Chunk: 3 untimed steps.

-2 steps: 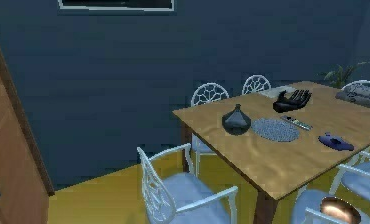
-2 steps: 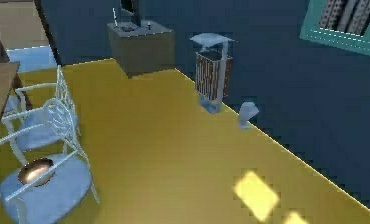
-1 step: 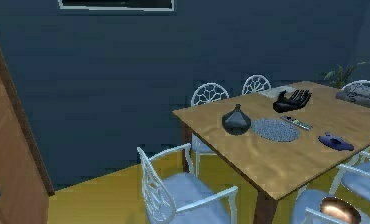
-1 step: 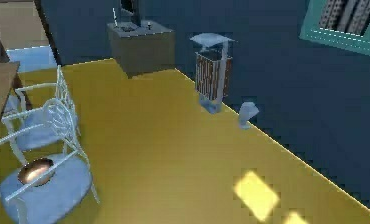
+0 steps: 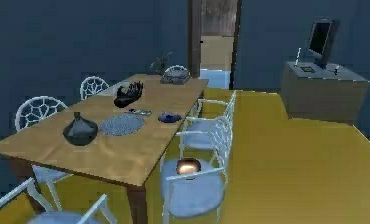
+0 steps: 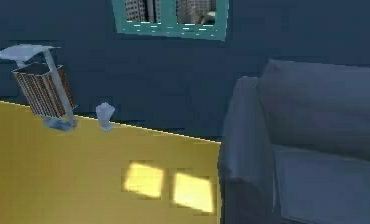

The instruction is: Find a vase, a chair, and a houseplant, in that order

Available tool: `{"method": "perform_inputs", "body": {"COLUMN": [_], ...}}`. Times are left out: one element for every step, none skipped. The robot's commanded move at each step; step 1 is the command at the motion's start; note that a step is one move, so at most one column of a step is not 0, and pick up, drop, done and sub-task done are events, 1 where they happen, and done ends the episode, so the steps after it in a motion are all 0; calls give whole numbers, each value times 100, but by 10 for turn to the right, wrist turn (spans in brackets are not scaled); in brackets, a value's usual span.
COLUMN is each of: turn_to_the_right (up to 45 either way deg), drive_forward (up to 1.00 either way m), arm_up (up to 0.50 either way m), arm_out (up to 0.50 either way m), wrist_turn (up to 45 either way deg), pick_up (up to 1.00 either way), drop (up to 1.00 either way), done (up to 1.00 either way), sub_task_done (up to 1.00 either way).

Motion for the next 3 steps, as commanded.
{"method": "perform_inputs", "body": {"turn_to_the_right": [450,0,-240], "drive_forward": [0,85,0], "arm_up": [0,0,0], "arm_out": [0,0,0], "wrist_turn": [0,0,0], "pick_up": [0,0,0], "drop": [0,0,0], "done": [0,0,0], "sub_task_done": [0,0,0]}}
